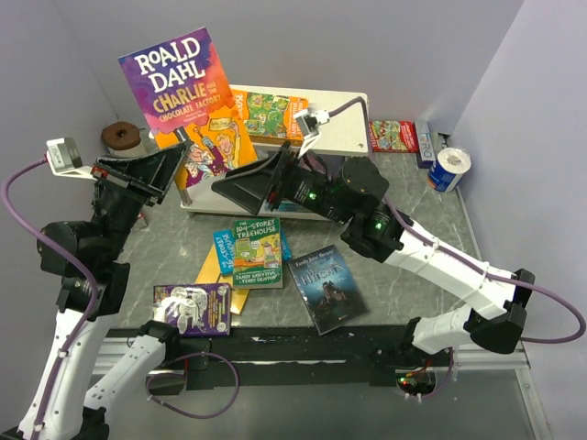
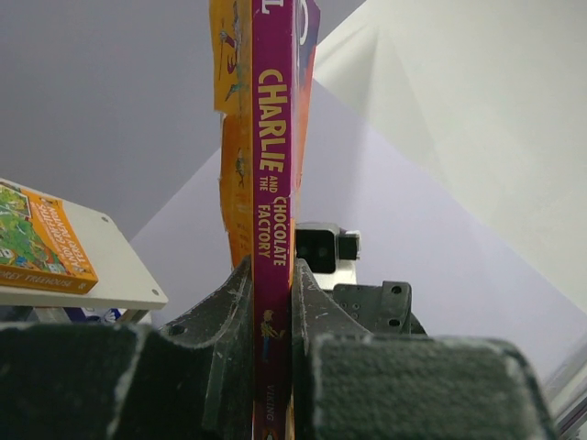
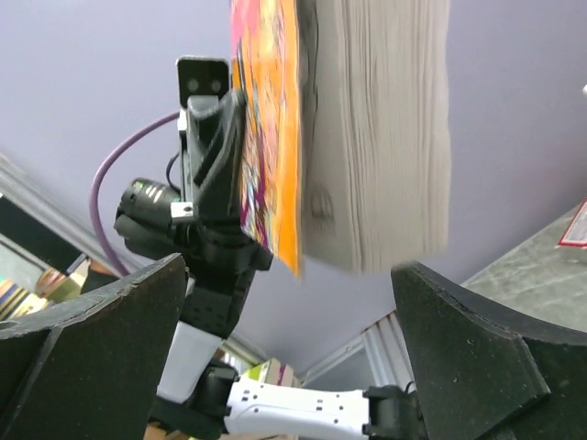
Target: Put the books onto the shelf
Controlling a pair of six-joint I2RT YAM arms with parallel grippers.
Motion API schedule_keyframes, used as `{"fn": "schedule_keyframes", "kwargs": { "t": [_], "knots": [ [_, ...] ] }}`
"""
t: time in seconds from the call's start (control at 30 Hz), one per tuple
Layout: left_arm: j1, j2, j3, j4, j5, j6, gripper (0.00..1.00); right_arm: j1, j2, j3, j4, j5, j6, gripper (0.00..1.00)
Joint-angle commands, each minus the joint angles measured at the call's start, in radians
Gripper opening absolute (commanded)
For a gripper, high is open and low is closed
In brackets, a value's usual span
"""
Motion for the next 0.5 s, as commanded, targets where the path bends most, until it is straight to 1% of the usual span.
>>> {"fn": "schedule_keyframes", "kwargs": {
  "t": [0.0,0.07,0.17,0.23,0.3,0.33,0.4,0.43,0.47],
  "knots": [
    [-0.003,0.010,0.031,0.040,0.055,0.012,0.01,-0.038,0.025,0.100,-0.015,-0.013,-0.025,1.00],
    [-0.003,-0.005,0.003,0.075,0.055,-0.007,0.01,-0.046,0.047,0.135,-0.044,-0.004,-0.036,1.00],
    [-0.003,-0.018,-0.002,0.075,0.050,-0.005,0.01,-0.064,0.059,0.138,-0.018,-0.019,-0.013,0.99],
    [-0.003,-0.019,0.000,0.061,0.050,-0.001,0.01,-0.086,0.061,0.123,0.017,-0.024,0.018,0.97],
    [-0.003,-0.025,-0.012,0.069,0.050,-0.007,0.01,-0.110,0.051,0.088,0.057,-0.036,0.053,0.89],
    [-0.003,-0.027,-0.022,0.073,0.049,-0.016,0.01,-0.118,0.050,0.082,0.084,-0.044,0.064,0.80],
    [-0.003,-0.033,-0.041,0.080,0.046,-0.019,0.02,-0.132,0.045,0.080,0.092,-0.070,0.079,0.69],
    [-0.003,-0.034,-0.045,0.067,0.044,-0.013,0.03,-0.140,0.044,0.083,0.089,-0.081,0.078,0.56],
    [-0.003,-0.034,-0.046,0.060,0.038,-0.007,0.03,-0.144,0.044,0.091,0.063,-0.090,0.076,0.50]
  ]
}}
